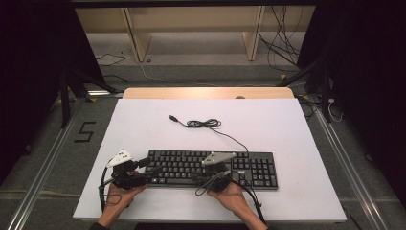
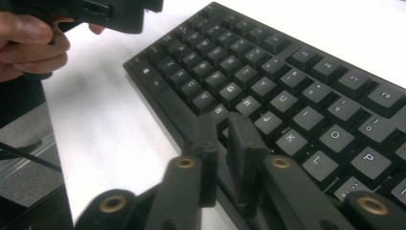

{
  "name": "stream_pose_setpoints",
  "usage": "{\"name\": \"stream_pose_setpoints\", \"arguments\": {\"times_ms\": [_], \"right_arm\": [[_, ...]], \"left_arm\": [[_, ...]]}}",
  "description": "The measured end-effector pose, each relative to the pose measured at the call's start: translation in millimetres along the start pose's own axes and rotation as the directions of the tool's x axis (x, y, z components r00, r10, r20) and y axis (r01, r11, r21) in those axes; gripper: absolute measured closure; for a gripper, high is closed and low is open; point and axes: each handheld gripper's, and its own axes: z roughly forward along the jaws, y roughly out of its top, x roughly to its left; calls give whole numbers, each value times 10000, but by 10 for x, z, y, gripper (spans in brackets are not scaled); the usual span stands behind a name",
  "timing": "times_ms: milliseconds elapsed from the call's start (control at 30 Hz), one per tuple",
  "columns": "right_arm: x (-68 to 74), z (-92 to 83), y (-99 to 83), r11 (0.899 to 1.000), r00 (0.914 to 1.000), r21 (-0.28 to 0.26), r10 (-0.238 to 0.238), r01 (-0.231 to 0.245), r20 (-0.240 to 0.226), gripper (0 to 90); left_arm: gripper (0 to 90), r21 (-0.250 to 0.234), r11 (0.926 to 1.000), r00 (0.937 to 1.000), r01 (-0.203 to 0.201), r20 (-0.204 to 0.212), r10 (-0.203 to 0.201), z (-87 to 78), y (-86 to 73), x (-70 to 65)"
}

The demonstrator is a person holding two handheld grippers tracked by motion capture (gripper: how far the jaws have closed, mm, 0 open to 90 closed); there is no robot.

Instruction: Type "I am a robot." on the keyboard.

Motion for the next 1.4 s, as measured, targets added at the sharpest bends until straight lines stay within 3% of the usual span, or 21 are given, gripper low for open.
{"name": "stream_pose_setpoints", "arguments": {"times_ms": [333,567,967,1233,1400], "right_arm": [[6,-49,6,9998,9996,-198,-24,19,-269,655],[22,-86,1,9995,9994,-323,12,-23,-351,537],[32,-121,-14,9992,9995,-399,28,-40,-312,448],[29,-153,-38,9986,9996,-528,-15,1,-265,413],[35,-171,-46,9983,9997,-586,5,-18,-232,386]], "left_arm": [[362,5,10000,10000,-5,4,5,28,4,7],[518,243,9997,10000,-83,4,83,48,0,18],[796,1059,9939,9981,-307,-499,361,141,-16,21],[887,1409,9895,9962,-316,-758,426,190,-15,49],[888,1499,9883,9957,-300,-827,428,214,-14,54]]}}
